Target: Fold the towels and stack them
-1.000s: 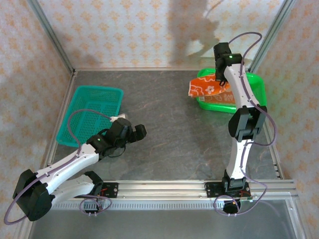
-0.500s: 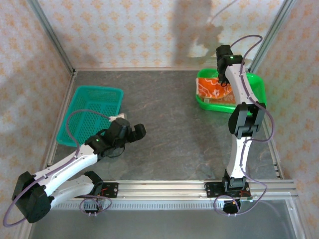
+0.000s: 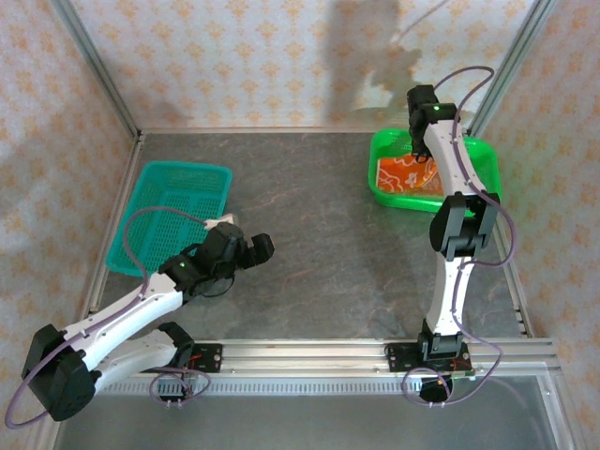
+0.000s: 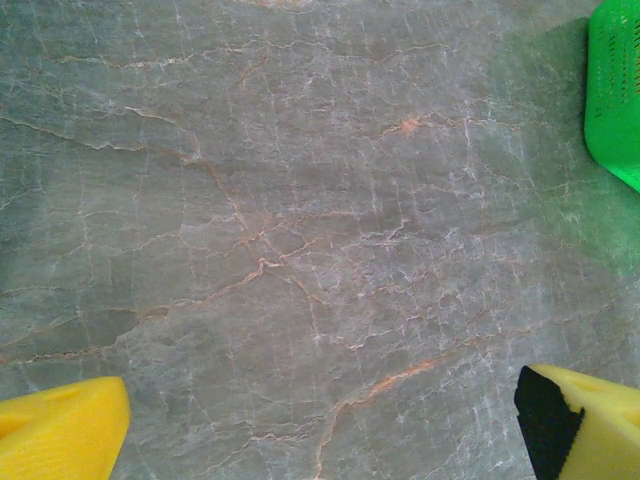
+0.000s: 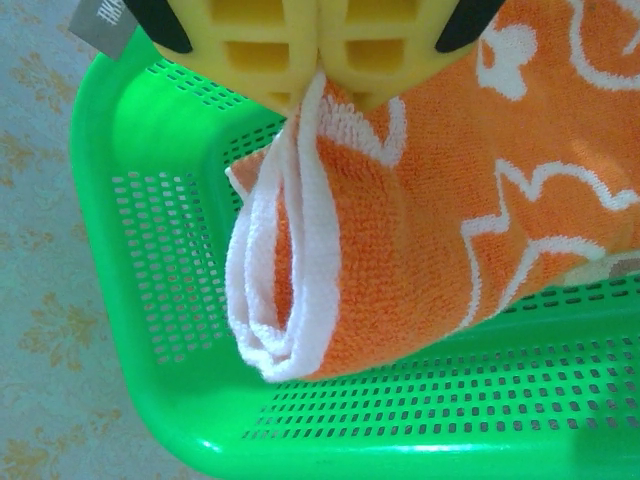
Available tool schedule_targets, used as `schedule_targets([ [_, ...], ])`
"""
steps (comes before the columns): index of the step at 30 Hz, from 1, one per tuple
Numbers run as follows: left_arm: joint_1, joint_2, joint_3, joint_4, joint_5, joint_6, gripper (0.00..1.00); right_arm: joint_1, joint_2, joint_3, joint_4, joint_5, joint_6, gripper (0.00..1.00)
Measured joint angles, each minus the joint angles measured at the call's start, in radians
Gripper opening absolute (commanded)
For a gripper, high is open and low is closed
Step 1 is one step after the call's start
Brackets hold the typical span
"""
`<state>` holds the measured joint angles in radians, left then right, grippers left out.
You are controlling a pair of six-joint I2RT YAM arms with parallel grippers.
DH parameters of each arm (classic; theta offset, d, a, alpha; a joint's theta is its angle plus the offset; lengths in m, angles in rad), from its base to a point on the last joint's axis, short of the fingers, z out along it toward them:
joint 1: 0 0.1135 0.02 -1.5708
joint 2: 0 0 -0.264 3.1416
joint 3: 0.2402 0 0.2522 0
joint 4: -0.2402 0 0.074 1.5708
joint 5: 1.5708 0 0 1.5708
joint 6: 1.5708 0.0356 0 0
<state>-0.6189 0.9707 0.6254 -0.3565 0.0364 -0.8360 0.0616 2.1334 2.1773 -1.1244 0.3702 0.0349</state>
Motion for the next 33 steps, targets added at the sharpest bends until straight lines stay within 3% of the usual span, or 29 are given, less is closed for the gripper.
schedule_targets([
  [3, 0.0, -0.003, -0.002, 0.0, 0.0, 0.0, 1.0, -0.006, 0.002, 0.003, -0.001, 0.0, -0.005, 0.3],
  [7, 0.0, -0.011, -0.008, -0.003, 0.0, 0.0, 1.0, -0.026, 0.007, 0.015, 0.0, 0.0, -0.005, 0.49],
  [19, 0.0, -0.054, -0.012, -0.051, -0.003, 0.0, 1.0, -0.053, 0.001, 0.01, 0.014, -0.042, 0.03, 0.75],
  [25, 0.013, -0.054, -0.009, -0.102, -0.05, 0.009, 1.0, -0.035, -0.216, -0.297, 0.137, -0.148, 0.055, 0.98],
  [33, 0.096, -0.062, 0.094, -0.256, -0.161, 0.08, 1.0, 0.035, -0.698, -0.798, 0.402, -0.354, 0.117, 0.99],
])
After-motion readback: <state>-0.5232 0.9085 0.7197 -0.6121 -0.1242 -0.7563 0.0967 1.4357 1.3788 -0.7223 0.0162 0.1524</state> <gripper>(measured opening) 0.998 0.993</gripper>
